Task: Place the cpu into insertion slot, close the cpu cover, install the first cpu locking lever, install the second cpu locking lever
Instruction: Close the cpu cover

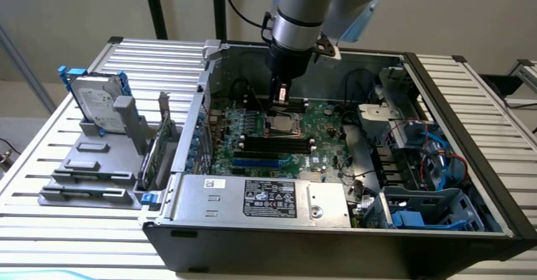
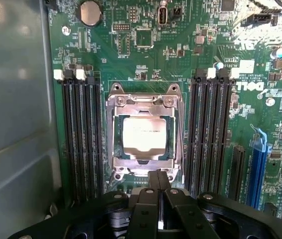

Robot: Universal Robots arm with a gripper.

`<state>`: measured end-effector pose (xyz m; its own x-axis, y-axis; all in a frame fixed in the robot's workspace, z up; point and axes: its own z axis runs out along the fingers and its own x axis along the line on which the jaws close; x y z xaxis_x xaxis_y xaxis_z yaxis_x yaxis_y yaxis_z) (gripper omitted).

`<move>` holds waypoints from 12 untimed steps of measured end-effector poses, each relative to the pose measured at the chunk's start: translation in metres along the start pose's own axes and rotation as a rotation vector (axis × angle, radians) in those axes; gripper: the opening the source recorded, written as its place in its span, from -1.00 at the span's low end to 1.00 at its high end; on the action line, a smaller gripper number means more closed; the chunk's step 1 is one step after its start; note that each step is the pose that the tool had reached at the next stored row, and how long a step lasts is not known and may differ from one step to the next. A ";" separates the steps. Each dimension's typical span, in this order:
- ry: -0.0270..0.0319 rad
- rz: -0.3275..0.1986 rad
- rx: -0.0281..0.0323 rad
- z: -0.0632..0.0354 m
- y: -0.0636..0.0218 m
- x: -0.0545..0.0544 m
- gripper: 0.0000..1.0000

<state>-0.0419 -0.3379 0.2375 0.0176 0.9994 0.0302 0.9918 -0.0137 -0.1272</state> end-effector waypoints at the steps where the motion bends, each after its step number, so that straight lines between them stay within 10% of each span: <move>1: -0.0001 -0.002 0.0018 0.0017 -0.0009 -0.001 -0.79; 12: -0.0008 -0.006 0.0055 0.0202 -0.0039 -0.001 -0.79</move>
<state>-0.0483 -0.3377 0.2179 0.0112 0.9995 0.0303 0.9912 -0.0071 -0.1325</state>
